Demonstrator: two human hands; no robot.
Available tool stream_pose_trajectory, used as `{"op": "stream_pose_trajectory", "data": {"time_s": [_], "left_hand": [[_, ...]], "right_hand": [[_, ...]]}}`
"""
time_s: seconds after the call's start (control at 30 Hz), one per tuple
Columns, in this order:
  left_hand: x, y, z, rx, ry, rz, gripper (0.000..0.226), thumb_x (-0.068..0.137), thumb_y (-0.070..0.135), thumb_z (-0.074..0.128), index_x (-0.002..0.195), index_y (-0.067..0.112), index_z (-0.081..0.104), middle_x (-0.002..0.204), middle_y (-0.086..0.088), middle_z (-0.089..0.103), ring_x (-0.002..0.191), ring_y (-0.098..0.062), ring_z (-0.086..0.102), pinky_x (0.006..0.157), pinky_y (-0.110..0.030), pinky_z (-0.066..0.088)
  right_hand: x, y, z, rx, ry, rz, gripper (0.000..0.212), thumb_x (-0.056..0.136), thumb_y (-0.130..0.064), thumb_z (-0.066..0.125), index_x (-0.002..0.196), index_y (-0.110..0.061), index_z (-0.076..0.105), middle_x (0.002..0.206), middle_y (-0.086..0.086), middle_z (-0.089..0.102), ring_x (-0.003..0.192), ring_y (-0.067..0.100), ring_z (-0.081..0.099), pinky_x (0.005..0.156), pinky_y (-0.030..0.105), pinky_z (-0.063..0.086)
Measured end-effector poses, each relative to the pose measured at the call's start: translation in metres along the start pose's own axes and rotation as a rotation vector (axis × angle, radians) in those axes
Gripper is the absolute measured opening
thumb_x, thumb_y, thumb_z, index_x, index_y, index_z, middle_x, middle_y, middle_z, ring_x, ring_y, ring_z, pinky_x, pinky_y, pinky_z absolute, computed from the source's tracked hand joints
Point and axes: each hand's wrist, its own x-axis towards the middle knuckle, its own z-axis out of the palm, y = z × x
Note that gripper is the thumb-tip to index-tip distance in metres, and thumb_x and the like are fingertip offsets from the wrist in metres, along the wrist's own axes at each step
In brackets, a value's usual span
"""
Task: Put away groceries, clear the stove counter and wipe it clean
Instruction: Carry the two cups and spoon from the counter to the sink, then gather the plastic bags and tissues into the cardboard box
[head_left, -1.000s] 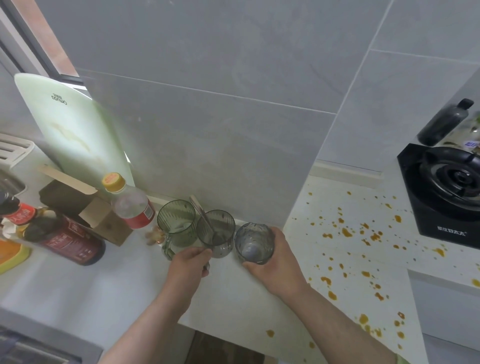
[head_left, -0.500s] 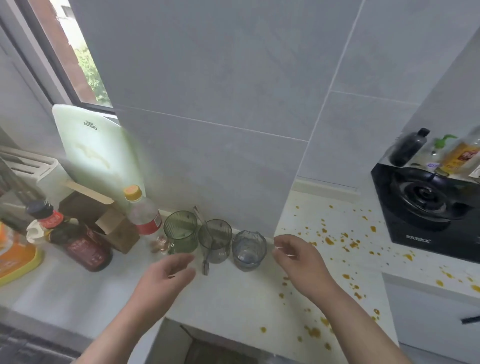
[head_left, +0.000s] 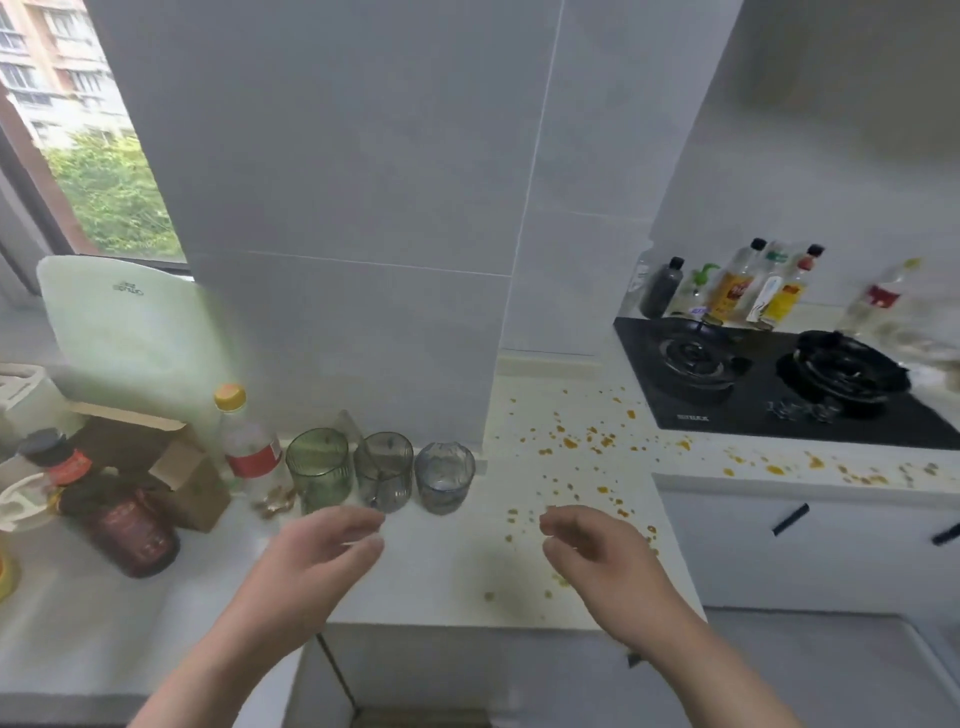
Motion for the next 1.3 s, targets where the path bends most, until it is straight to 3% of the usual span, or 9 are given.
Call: {"op": "stream_pose_trajectory", "data": {"time_s": [0.27, 0.33, 0.53, 0.67, 0.8, 0.93, 1.0, 1.07, 1.3], "left_hand": [[-0.013, 0.048, 0.041, 0.076, -0.110, 0.111, 0.017, 0.084, 0.023, 0.067, 0.092, 0.038, 0.068, 0.090, 0.026, 0.069, 0.089, 0.010, 0.061, 0.079, -0.017, 0.042], [-0.018, 0.062, 0.056, 0.085, -0.138, 0.131, 0.017, 0.084, 0.022, 0.067, 0.093, 0.037, 0.067, 0.090, 0.020, 0.070, 0.087, 0.011, 0.061, 0.080, -0.018, 0.042], [-0.047, 0.106, 0.115, 0.025, -0.237, 0.177, 0.018, 0.084, 0.014, 0.069, 0.090, 0.031, 0.072, 0.094, 0.019, 0.072, 0.094, 0.004, 0.064, 0.089, -0.024, 0.046], [-0.079, 0.143, 0.165, -0.103, -0.317, 0.184, 0.014, 0.074, 0.026, 0.070, 0.086, 0.029, 0.076, 0.098, 0.007, 0.074, 0.096, -0.010, 0.068, 0.093, -0.040, 0.051], [-0.112, 0.173, 0.217, -0.112, -0.370, 0.213, 0.012, 0.075, 0.026, 0.072, 0.086, 0.031, 0.076, 0.097, 0.006, 0.074, 0.096, -0.012, 0.068, 0.095, -0.045, 0.049], [-0.140, 0.195, 0.269, -0.082, -0.426, 0.244, 0.027, 0.062, 0.044, 0.071, 0.087, 0.033, 0.075, 0.098, 0.011, 0.073, 0.098, -0.007, 0.066, 0.095, -0.036, 0.048], [-0.150, 0.204, 0.293, -0.057, -0.434, 0.246, 0.009, 0.077, 0.027, 0.073, 0.085, 0.027, 0.076, 0.095, 0.012, 0.073, 0.094, -0.005, 0.066, 0.089, -0.029, 0.048], [-0.157, 0.211, 0.315, -0.014, -0.443, 0.277, 0.015, 0.084, 0.013, 0.068, 0.085, 0.026, 0.075, 0.092, 0.014, 0.073, 0.088, -0.002, 0.066, 0.084, -0.025, 0.048], [-0.166, 0.245, 0.378, 0.117, -0.526, 0.403, 0.015, 0.083, 0.021, 0.070, 0.086, 0.035, 0.073, 0.094, 0.025, 0.070, 0.088, 0.006, 0.064, 0.089, -0.026, 0.048]], "right_hand": [[-0.068, 0.017, -0.064, 0.042, 0.217, 0.045, 0.017, 0.091, -0.020, 0.063, 0.098, -0.035, 0.064, 0.099, -0.017, 0.068, 0.091, -0.008, 0.062, 0.073, 0.010, 0.051], [-0.084, 0.025, -0.081, 0.050, 0.259, 0.040, 0.017, 0.091, -0.018, 0.063, 0.099, -0.033, 0.065, 0.099, -0.017, 0.068, 0.092, -0.011, 0.061, 0.073, 0.006, 0.047], [-0.140, 0.055, -0.139, 0.113, 0.393, 0.048, 0.024, 0.089, -0.011, 0.065, 0.088, -0.035, 0.066, 0.089, -0.025, 0.070, 0.088, -0.009, 0.063, 0.073, 0.004, 0.045], [-0.185, 0.086, -0.183, 0.135, 0.471, 0.060, 0.022, 0.087, -0.011, 0.067, 0.091, -0.033, 0.068, 0.092, -0.025, 0.070, 0.090, -0.006, 0.065, 0.078, 0.009, 0.046], [-0.229, 0.114, -0.226, 0.166, 0.558, 0.070, 0.024, 0.086, -0.009, 0.068, 0.090, -0.033, 0.068, 0.093, -0.028, 0.070, 0.089, -0.006, 0.065, 0.080, 0.013, 0.047], [-0.269, 0.135, -0.263, 0.213, 0.607, 0.074, 0.024, 0.087, -0.007, 0.066, 0.088, -0.031, 0.067, 0.089, -0.017, 0.072, 0.087, -0.011, 0.064, 0.074, 0.005, 0.046], [-0.287, 0.145, -0.279, 0.215, 0.611, 0.079, 0.023, 0.088, -0.009, 0.066, 0.090, -0.032, 0.066, 0.095, -0.016, 0.070, 0.088, -0.012, 0.063, 0.074, 0.004, 0.046], [-0.305, 0.155, -0.294, 0.205, 0.625, 0.086, 0.021, 0.088, -0.011, 0.066, 0.091, -0.032, 0.066, 0.097, -0.015, 0.070, 0.089, -0.010, 0.063, 0.076, 0.007, 0.046], [-0.346, 0.185, -0.342, 0.209, 0.705, 0.117, 0.019, 0.088, -0.012, 0.067, 0.095, -0.029, 0.069, 0.096, -0.017, 0.071, 0.090, -0.011, 0.063, 0.075, 0.004, 0.045]]}}
